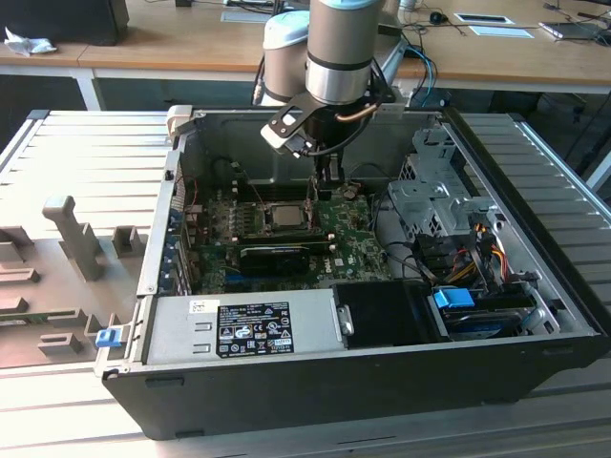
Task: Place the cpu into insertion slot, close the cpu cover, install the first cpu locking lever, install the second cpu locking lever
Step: 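Close the cpu cover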
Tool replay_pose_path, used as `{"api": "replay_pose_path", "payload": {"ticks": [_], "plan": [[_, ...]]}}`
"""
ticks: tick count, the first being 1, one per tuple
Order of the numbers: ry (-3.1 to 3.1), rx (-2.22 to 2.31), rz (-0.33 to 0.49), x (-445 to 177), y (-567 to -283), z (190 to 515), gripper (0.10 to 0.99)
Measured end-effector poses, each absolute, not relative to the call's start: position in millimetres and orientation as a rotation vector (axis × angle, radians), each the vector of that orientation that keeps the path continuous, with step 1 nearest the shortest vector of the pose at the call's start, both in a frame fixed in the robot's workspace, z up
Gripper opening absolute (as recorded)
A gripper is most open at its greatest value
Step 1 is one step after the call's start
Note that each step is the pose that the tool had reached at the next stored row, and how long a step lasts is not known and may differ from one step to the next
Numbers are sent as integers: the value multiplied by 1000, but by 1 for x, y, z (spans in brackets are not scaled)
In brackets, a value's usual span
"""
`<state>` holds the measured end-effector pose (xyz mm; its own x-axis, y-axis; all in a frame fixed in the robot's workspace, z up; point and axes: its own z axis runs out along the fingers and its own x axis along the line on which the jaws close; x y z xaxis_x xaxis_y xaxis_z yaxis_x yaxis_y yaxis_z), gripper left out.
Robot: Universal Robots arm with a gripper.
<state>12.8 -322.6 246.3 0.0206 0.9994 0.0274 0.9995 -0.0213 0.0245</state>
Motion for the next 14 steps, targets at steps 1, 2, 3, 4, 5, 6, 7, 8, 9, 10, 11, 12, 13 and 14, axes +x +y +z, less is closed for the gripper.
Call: {"api": "replay_pose_path", "payload": {"ticks": [1,2,3,4,5,6,7,8,9,10,11,12,13,14], "plan": [[-2197,-2243,-57,10,-323,246,106],[-2197,-2243,-58,9,-323,246,106],[-2197,-2243,-58,7,-323,246,106],[-2197,-2243,-58,7,-323,246,106],[-2197,-2243,-57,5,-323,246,106],[-2197,-2243,-58,4,-323,246,106],[-2197,-2243,-57,3,-323,246,106],[-2197,-2243,-57,3,-323,246,106],[-2197,-2243,-58,0,-323,246,106],[-2197,-2243,-57,-2,-323,246,106],[-2197,-2243,-58,-4,-323,246,106],[-2197,-2243,-58,-6,-323,246,106],[-2197,-2243,-58,-8,-323,246,106],[-2197,-2243,-58,-10,-323,245,106]]}}
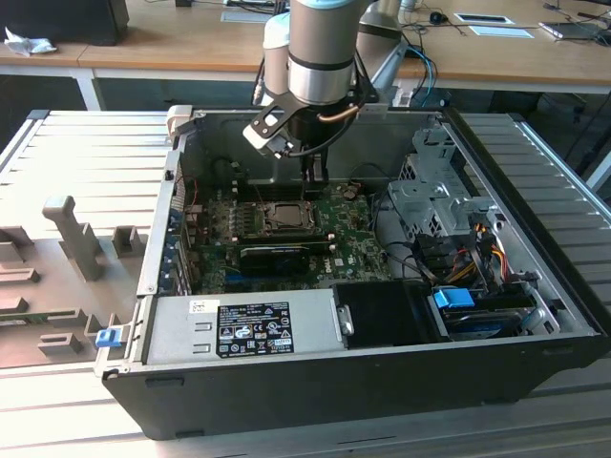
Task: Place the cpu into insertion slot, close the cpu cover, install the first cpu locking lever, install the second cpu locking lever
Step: 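Close the cpu cover, then install the first cpu locking lever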
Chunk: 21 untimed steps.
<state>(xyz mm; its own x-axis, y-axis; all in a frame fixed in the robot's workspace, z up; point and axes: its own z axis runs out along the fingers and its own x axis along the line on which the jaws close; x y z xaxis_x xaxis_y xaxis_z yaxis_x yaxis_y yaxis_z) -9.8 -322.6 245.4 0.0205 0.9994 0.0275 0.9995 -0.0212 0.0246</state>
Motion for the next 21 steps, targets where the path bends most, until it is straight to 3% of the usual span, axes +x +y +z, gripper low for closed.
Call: {"api": "replay_pose_path", "payload": {"ticks": [21], "plan": [[-2197,-2243,-58,-37,-322,254,106]]}}
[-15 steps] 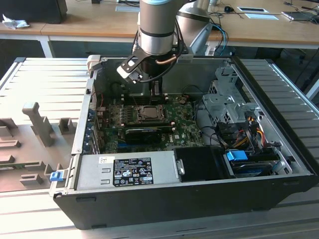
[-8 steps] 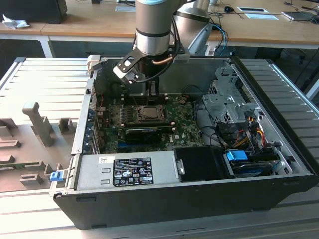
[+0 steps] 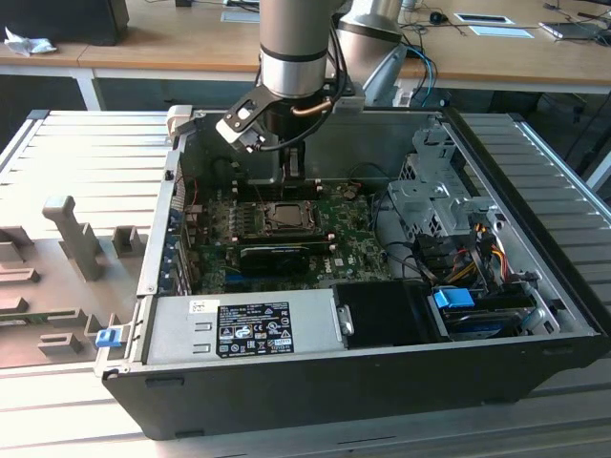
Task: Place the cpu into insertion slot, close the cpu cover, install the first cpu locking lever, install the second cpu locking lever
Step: 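Install the first cpu locking lever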
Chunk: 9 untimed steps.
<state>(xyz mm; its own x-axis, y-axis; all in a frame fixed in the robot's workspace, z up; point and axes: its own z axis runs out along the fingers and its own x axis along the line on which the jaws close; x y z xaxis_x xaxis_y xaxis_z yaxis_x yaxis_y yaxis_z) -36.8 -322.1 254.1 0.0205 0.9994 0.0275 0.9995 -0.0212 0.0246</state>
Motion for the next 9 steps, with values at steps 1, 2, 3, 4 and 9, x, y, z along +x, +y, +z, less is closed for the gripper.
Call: {"api": "replay_pose_path", "payload": {"ticks": [1,2,3,4,9], "plan": [[-2197,-2243,-58,-37,-322,254,106],[-2197,-2243,-58,-37,-322,255,106],[-2197,-2243,-58,-37,-322,255,106],[-2197,-2243,-58,-37,-322,255,106],[-2197,-2243,-57,-37,-322,256,106]]}}
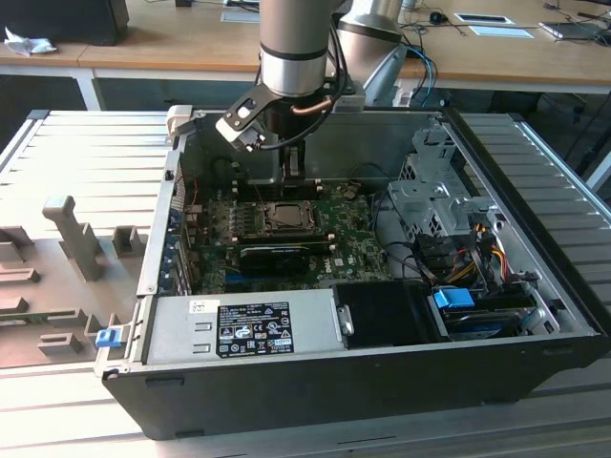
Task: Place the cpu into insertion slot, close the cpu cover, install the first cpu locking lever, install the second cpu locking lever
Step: 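Install the first cpu locking lever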
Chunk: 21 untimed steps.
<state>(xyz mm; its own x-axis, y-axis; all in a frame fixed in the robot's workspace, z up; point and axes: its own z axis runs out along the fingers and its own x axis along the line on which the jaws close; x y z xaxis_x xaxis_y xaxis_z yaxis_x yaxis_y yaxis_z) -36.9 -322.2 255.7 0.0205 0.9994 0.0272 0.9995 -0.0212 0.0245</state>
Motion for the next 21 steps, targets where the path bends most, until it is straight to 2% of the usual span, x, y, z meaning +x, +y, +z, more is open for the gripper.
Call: {"api": "replay_pose_path", "payload": {"ticks": [21], "plan": [[-2197,-2243,-57,-37,-322,265,106]]}}
